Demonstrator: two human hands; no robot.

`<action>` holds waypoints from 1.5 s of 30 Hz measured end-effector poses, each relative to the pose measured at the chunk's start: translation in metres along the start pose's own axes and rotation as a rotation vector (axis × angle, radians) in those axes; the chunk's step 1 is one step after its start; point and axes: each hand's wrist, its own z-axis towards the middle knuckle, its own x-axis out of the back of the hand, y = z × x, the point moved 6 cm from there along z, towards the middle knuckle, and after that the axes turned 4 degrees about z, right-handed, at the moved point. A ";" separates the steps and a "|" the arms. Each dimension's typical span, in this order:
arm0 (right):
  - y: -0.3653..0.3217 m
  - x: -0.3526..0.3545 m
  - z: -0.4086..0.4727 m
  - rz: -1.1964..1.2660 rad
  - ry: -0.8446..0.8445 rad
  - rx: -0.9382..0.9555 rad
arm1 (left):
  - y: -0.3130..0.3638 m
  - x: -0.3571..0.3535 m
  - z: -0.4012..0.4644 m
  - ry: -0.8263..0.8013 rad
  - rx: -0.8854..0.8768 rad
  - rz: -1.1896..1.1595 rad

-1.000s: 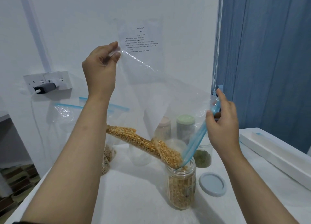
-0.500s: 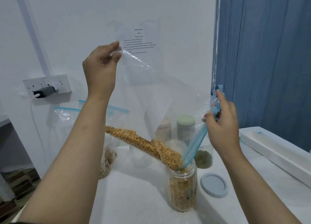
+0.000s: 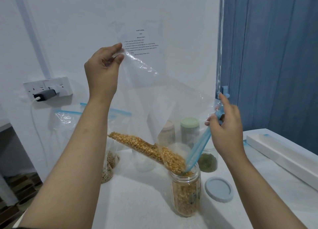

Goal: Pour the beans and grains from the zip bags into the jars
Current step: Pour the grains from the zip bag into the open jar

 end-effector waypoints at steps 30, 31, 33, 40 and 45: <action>0.002 0.003 0.005 0.094 0.007 0.058 | -0.002 0.003 -0.002 0.036 0.026 -0.001; 0.002 0.003 0.005 0.092 -0.006 0.060 | -0.002 0.002 -0.001 0.033 0.026 -0.004; 0.002 0.004 0.005 0.093 -0.011 0.061 | -0.004 0.001 -0.001 0.029 0.031 -0.013; 0.004 0.006 0.007 0.093 -0.025 0.054 | -0.007 0.000 -0.002 0.045 0.038 -0.021; 0.002 0.005 0.008 0.091 -0.030 0.069 | -0.006 0.002 -0.002 0.054 0.035 -0.009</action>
